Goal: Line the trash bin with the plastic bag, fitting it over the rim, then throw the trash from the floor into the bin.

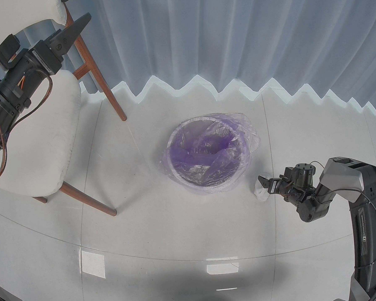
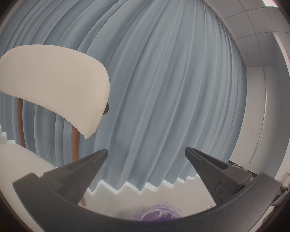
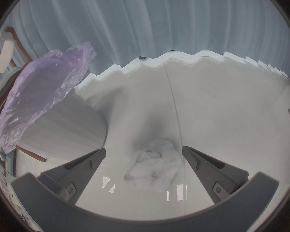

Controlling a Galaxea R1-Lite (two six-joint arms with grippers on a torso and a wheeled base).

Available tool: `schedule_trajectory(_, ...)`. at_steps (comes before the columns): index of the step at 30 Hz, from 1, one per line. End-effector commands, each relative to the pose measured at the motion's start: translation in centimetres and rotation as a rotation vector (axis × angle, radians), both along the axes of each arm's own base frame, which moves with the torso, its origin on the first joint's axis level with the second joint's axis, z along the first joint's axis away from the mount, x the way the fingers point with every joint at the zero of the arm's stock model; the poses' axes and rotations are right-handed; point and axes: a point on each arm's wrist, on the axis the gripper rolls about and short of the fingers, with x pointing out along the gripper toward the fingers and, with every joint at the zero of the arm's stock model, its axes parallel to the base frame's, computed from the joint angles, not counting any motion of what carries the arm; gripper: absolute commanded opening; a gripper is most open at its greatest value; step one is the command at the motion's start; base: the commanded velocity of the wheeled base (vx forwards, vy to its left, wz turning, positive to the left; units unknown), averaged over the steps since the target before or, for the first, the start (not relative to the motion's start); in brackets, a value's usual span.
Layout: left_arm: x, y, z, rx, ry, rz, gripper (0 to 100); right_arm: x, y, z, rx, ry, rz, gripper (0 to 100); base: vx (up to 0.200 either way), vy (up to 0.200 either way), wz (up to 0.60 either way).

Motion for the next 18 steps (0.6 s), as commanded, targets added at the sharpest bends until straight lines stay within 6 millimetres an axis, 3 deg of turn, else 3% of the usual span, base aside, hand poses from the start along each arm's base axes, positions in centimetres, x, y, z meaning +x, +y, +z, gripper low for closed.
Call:
schedule_trajectory(1, -0.4, 0.0, 0.0, 0.001, -0.001, -0.008, 100, 1.9, 1.1, -0.9, -0.005, -0.015, 0.007, 100, 0.000, 0.000, 0.00)
schedule_trajectory(18, -0.5, -0.2, -0.3, 0.005, 0.009, -0.015, 100, 3.4, 1.6, -2.4, -0.046, 0.147, -0.001, 100, 0.000, 0.000, 0.00)
